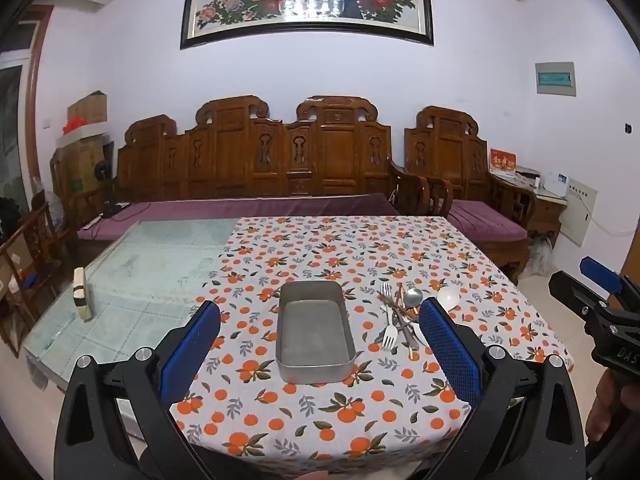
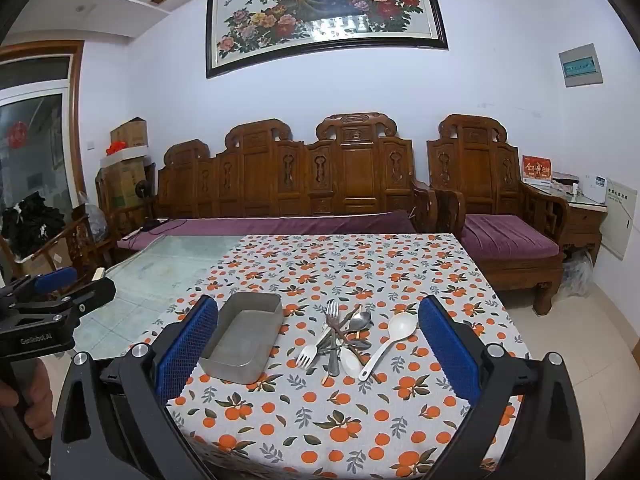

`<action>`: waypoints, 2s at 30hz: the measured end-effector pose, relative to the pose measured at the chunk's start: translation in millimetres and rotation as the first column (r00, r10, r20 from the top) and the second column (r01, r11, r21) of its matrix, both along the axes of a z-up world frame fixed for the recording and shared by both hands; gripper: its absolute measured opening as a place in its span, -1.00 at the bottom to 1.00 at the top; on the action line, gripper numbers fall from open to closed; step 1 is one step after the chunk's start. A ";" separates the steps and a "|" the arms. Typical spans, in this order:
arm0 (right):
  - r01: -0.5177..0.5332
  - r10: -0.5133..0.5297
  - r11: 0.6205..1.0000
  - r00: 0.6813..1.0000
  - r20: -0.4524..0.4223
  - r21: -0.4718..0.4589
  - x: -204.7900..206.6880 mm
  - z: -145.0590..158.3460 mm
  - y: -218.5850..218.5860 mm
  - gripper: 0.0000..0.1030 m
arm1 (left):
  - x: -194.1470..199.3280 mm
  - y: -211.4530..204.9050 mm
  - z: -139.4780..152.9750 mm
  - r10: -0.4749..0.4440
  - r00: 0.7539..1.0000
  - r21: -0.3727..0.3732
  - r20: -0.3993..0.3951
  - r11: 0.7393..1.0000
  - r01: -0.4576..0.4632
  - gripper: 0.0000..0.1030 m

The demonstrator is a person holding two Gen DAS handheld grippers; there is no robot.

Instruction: Organize utensils

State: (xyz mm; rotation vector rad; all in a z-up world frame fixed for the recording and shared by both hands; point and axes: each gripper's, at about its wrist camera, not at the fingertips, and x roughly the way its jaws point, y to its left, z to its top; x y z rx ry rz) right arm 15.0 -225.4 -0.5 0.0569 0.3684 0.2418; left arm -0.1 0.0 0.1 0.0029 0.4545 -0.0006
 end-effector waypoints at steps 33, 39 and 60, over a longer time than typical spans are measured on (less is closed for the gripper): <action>-0.001 0.001 1.000 1.000 -0.003 0.005 0.6 0.0 -0.8 0.95 | 0.9 4.0 6.1 0.001 1.000 -0.006 0.013 1.000 -0.001 0.87; -0.001 0.001 1.000 1.000 -0.003 0.005 0.1 0.0 -0.2 0.95 | 0.8 4.1 6.0 0.000 1.000 -0.007 0.015 1.000 0.000 0.87; -0.002 0.002 1.000 1.000 -0.003 0.008 0.1 -0.2 -1.6 0.95 | -2.7 -3.6 18.6 -0.003 1.000 -0.004 0.023 1.000 0.003 0.87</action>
